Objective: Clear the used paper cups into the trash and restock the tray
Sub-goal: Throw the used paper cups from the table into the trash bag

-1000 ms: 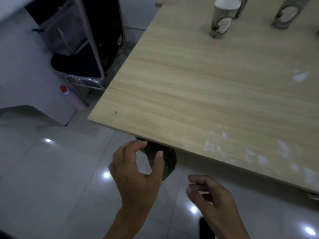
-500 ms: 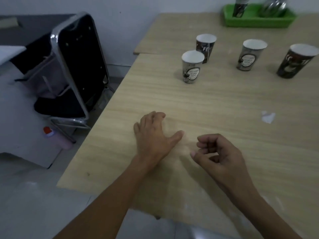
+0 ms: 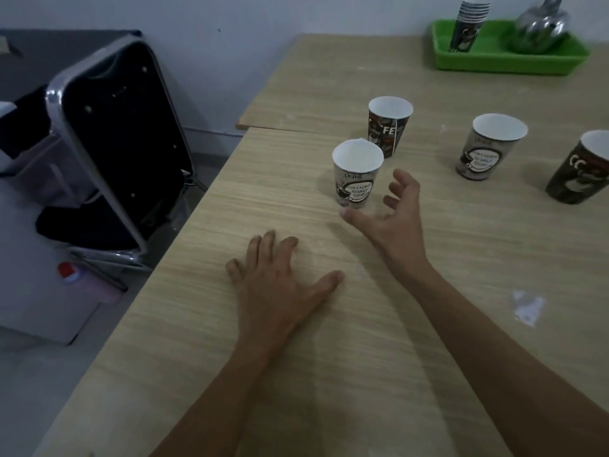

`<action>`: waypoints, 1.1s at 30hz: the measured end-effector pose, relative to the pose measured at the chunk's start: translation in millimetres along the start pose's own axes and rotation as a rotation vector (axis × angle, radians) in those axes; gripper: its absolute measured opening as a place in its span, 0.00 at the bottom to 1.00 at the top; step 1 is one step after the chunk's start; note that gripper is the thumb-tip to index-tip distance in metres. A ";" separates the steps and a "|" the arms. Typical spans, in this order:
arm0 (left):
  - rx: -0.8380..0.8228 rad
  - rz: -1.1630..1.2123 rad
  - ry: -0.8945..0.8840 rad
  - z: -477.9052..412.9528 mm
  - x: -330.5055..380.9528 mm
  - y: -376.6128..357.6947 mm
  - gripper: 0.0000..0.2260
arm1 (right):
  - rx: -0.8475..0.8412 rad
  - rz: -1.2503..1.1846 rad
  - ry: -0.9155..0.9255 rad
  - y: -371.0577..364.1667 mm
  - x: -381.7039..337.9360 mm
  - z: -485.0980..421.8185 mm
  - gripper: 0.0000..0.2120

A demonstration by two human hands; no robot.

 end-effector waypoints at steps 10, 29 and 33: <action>-0.027 0.049 0.000 1.6 0.1 2.8 0.39 | -0.012 -0.106 0.049 -26.3 -1.8 -41.6 0.35; 0.091 0.143 -0.253 168.1 -68.0 36.1 0.30 | -0.224 -0.309 0.038 -11.8 -73.6 246.7 0.32; 0.176 0.121 -0.289 217.5 -91.2 46.4 0.26 | -0.245 -0.347 0.020 -11.6 -81.1 300.9 0.34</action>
Point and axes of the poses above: each hand's wrist, its own z-axis away from the middle knuckle, its own y-axis out of the back of the hand, x = y × z, the point moved 9 cm from there along -z, towards the middle knuckle, and after that the axes turned 1 degree about -x, right-handed, at the moved point
